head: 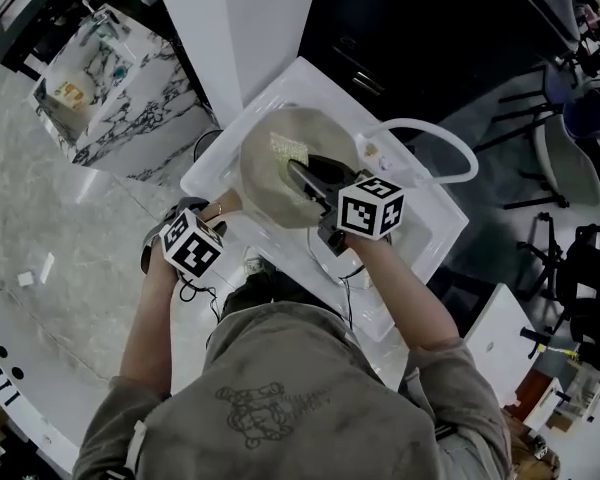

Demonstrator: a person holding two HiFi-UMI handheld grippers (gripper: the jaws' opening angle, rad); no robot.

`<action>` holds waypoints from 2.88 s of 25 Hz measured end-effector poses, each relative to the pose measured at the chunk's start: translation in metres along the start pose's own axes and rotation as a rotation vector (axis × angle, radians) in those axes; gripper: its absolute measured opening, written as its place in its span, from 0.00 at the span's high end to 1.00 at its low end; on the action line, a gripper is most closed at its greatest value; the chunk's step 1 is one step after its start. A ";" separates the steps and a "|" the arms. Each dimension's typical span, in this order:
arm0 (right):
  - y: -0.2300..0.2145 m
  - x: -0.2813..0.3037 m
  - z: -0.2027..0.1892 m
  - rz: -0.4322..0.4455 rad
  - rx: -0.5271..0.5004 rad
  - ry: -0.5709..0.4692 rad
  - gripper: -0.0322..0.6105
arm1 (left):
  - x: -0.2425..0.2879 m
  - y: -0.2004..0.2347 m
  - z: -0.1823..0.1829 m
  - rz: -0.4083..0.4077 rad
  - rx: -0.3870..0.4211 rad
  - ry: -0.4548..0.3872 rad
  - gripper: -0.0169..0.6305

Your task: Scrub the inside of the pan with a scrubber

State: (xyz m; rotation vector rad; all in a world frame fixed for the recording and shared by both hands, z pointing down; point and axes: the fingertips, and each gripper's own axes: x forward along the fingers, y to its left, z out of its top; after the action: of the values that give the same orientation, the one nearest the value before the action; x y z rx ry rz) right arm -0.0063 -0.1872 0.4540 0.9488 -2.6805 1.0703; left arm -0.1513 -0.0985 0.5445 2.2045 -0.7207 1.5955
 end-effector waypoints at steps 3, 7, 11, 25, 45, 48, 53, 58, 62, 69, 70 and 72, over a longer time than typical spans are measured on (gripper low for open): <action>0.007 -0.017 0.023 -0.053 -0.062 -0.071 0.83 | -0.018 0.002 0.012 0.035 -0.024 -0.057 0.66; 0.019 -0.042 0.049 -0.101 -0.129 -0.151 0.83 | -0.038 0.005 0.029 0.082 -0.036 -0.117 0.66; 0.032 -0.062 0.071 -0.142 -0.205 -0.206 0.83 | -0.058 0.009 0.047 0.110 -0.037 -0.184 0.66; 0.102 -0.146 0.140 -0.266 -0.508 -0.426 0.83 | -0.204 0.008 0.171 0.276 0.004 -0.801 0.75; 0.156 -0.241 0.150 -0.328 -0.503 -0.652 0.83 | -0.258 -0.032 0.204 0.371 0.037 -1.025 0.89; 0.152 -0.245 0.141 -0.349 -0.511 -0.645 0.83 | -0.255 -0.038 0.203 0.375 0.038 -1.025 0.90; 0.139 -0.241 0.126 -0.360 -0.481 -0.623 0.84 | -0.245 -0.043 0.196 0.378 0.032 -1.002 0.90; 0.135 -0.241 0.115 -0.357 -0.477 -0.606 0.84 | -0.237 -0.048 0.190 0.378 0.025 -0.982 0.90; 0.134 -0.242 0.114 -0.362 -0.475 -0.601 0.84 | -0.237 -0.048 0.189 0.377 0.025 -0.978 0.90; 0.135 -0.248 0.110 -0.370 -0.473 -0.603 0.84 | -0.239 -0.056 0.188 0.375 0.032 -0.983 0.90; 0.134 -0.249 0.110 -0.371 -0.472 -0.605 0.84 | -0.239 -0.057 0.188 0.375 0.033 -0.983 0.90; 0.134 -0.250 0.108 -0.372 -0.471 -0.604 0.84 | -0.240 -0.058 0.188 0.377 0.034 -0.986 0.90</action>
State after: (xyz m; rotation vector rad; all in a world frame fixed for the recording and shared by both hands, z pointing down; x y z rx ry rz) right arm 0.1292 -0.0542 0.2172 1.7657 -2.7810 0.0610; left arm -0.0300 -0.1011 0.2583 2.9638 -1.4185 0.5099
